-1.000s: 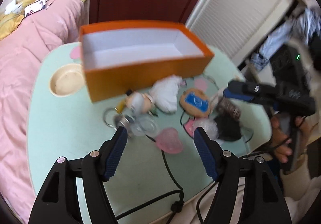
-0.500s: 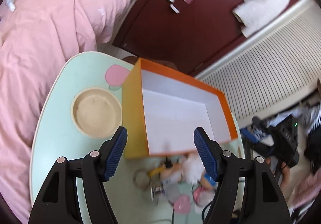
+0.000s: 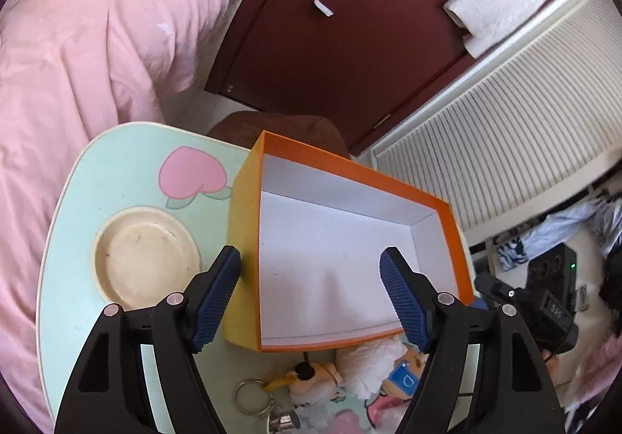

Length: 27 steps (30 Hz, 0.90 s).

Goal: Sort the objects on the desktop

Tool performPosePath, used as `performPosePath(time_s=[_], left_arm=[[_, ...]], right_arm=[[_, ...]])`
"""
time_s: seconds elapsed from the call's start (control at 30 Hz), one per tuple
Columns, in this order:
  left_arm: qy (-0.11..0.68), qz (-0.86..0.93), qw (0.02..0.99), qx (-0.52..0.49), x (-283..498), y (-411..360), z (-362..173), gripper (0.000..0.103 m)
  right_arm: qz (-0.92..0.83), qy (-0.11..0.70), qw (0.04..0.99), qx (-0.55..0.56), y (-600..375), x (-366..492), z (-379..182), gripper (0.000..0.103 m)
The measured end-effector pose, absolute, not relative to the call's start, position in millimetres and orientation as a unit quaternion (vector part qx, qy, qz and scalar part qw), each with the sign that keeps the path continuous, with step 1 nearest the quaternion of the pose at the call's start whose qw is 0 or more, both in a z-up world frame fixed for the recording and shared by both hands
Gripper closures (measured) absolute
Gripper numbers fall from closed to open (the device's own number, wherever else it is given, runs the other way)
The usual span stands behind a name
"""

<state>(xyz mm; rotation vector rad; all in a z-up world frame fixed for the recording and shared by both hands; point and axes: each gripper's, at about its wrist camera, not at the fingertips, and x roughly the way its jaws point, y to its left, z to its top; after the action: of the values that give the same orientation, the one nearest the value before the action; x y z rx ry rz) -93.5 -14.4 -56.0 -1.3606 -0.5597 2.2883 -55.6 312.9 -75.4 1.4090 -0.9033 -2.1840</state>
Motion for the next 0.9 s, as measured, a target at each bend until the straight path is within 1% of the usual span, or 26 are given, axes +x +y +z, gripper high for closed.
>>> performPosePath(time_s=[0.07, 0.17, 0.27, 0.33, 0.43, 0.53, 0.63, 0.7, 0.73, 0.83, 0.9], left_arm=[[-0.190, 0.828, 0.205, -0.486, -92.1, -11.0, -55.6, 0.029], [-0.203, 0.822, 0.203, -0.493, -86.5, -16.9, -52.5, 0.028], [-0.167, 0.844, 0.170, -0.480, -70.6, -23.0, -36.5, 0.028], [-0.119, 0.863, 0.149, -0.469, -52.8, -25.3, -21.6, 0.028], [-0.072, 0.869, 0.124, -0.473, -24.8, -25.2, -11.4, 0.027], [-0.051, 0.864, 0.114, -0.487, 7.9, -19.9, -15.0, 0.027], [-0.039, 0.859, 0.105, -0.500, 47.2, -13.2, -29.0, 0.027], [-0.039, 0.849, 0.109, -0.516, 60.2, -6.1, -41.8, 0.027], [-0.037, 0.842, 0.111, -0.526, 65.9, -1.3, -49.5, 0.027], [-0.024, 0.829, 0.109, -0.548, 78.3, 12.2, -62.7, 0.027], [-0.009, 0.825, 0.099, -0.556, 83.2, 18.4, -68.0, 0.027]], right_arm=[[-0.777, -0.320, 0.196, 0.506, 314.1, -55.5, -76.7, 0.027], [-0.782, -0.307, 0.196, 0.506, 313.2, -54.5, -73.7, 0.027], [-0.804, -0.277, 0.187, 0.491, 308.5, -45.7, -58.3, 0.027], [-0.825, -0.243, 0.188, 0.475, 301.6, -32.7, -40.5, 0.027], [-0.849, -0.188, 0.191, 0.455, 286.8, -7.7, -21.1, 0.027], [-0.864, -0.142, 0.189, 0.444, 268.0, 29.5, -14.9, 0.027], [-0.874, -0.105, 0.178, 0.440, 248.0, 69.3, -24.8, 0.027], [-0.878, -0.079, 0.144, 0.450, 235.5, 90.9, -39.0, 0.027], [-0.876, -0.067, 0.124, 0.462, 229.7, 98.4, -47.1, 0.027], [-0.851, -0.041, 0.114, 0.511, 215.9, 109.8, -70.5, 0.027], [-0.853, -0.031, 0.109, 0.510, 215.3, 113.0, -69.2, 0.027]])
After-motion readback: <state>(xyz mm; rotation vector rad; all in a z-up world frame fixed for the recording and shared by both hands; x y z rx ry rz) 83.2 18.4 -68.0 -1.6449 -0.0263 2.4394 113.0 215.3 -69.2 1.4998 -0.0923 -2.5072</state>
